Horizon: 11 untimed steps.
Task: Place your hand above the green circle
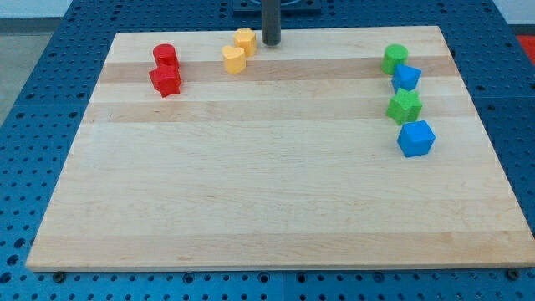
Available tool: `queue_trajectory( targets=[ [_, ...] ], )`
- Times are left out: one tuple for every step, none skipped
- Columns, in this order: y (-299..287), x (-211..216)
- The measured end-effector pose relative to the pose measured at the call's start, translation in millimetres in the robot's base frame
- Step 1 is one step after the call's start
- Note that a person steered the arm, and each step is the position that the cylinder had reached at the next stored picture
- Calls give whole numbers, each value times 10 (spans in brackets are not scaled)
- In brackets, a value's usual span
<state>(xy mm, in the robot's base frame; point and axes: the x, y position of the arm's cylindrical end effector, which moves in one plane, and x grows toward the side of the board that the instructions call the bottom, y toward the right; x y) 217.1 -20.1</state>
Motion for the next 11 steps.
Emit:
queue_trajectory(
  targets=[
    [-200, 0],
    [-294, -1],
    [-281, -69],
    [-281, -151],
    [-28, -63],
    [420, -189],
    [705, -233],
    [1475, -244],
    [2015, -206],
    [2236, 169],
    [2463, 229]
  ],
)
